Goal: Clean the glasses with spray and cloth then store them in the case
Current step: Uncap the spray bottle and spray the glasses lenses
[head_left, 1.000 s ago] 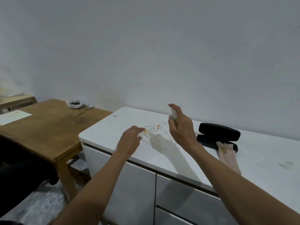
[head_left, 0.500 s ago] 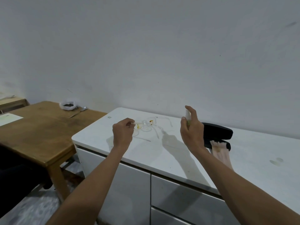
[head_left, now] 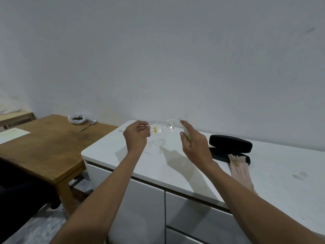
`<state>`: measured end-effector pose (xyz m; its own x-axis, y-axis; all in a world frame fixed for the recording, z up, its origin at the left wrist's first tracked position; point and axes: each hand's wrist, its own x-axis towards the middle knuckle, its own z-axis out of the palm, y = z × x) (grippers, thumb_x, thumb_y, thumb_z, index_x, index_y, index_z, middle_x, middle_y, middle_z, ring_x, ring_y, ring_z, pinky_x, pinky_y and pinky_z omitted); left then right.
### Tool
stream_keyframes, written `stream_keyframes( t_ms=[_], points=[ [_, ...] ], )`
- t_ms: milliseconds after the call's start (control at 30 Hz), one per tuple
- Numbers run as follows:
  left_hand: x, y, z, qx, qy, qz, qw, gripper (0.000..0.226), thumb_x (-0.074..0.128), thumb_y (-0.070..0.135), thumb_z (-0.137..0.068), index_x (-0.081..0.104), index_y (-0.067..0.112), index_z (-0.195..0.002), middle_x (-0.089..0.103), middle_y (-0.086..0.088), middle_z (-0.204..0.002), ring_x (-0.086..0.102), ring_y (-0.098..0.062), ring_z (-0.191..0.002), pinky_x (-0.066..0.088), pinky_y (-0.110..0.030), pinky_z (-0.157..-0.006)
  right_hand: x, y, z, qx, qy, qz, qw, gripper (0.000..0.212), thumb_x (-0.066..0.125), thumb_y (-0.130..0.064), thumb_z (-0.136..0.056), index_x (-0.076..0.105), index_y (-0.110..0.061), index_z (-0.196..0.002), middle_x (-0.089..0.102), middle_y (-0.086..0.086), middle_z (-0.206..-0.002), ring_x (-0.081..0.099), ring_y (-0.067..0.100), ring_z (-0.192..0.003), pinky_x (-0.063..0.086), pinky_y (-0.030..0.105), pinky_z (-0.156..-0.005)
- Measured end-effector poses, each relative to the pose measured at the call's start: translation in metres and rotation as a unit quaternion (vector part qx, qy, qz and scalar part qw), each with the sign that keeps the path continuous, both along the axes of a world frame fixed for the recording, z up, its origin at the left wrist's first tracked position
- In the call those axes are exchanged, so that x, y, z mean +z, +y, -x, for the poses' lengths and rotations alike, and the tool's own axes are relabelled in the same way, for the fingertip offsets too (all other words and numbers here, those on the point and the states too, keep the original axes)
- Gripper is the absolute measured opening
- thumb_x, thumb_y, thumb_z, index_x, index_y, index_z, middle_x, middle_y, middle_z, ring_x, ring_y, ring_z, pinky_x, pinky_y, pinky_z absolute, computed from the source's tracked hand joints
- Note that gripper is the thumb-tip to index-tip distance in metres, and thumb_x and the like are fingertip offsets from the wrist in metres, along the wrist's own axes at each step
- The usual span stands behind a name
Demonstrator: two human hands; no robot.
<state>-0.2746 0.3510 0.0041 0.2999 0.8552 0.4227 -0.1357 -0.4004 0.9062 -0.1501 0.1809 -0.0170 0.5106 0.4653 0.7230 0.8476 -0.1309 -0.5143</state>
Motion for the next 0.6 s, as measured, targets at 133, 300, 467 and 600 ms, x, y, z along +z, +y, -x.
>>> stream_keyframes(
  t_ms=[133, 300, 467, 600],
  points=[
    [0.005, 0.0, 0.0, -0.02, -0.007, 0.006, 1.0, 0.009, 0.074, -0.002, -0.081, 0.075, 0.005, -0.086, 0.068, -0.006, -0.058, 0.065, -0.021, -0.056, 0.063, -0.043, -0.074, 0.001, 0.007, 0.001, -0.018, -0.036, 0.017, 0.999, 0.048, 0.052, -0.024, -0.105, 0.045, -0.031, -0.152, 0.063, -0.001, -0.087, 0.06, 0.023, -0.075, 0.049, 0.037, -0.068],
    [0.01, -0.003, 0.0, -0.026, -0.013, 0.009, 1.0, 0.007, 0.075, -0.002, -0.082, 0.074, 0.001, -0.088, 0.069, -0.007, -0.059, 0.065, -0.018, -0.054, 0.064, -0.043, -0.074, 0.002, 0.01, -0.001, -0.022, -0.026, 0.008, 0.999, 0.046, 0.046, -0.026, -0.106, 0.043, -0.032, -0.151, 0.066, 0.004, -0.088, 0.063, 0.03, -0.078, 0.052, 0.043, -0.069],
    [0.013, -0.002, 0.0, -0.038, -0.023, 0.022, 0.999, 0.009, 0.075, -0.002, -0.082, 0.074, 0.006, -0.084, 0.072, -0.016, -0.067, 0.065, -0.021, -0.056, 0.063, -0.046, -0.076, 0.006, 0.011, 0.002, -0.028, -0.02, 0.004, 0.999, 0.046, 0.047, -0.021, -0.105, 0.046, -0.028, -0.151, 0.057, -0.001, -0.077, 0.061, 0.03, -0.074, 0.05, 0.042, -0.069],
    [0.013, -0.001, 0.001, -0.039, -0.023, 0.022, 0.999, 0.011, 0.075, -0.002, -0.081, 0.074, 0.008, -0.082, 0.071, -0.014, -0.065, 0.064, -0.02, -0.055, 0.063, -0.046, -0.076, 0.009, 0.013, 0.001, -0.028, -0.029, 0.0, 0.999, 0.046, 0.047, -0.02, -0.105, 0.046, -0.028, -0.151, 0.067, 0.006, -0.085, 0.064, 0.031, -0.078, 0.052, 0.043, -0.071]
  ],
)
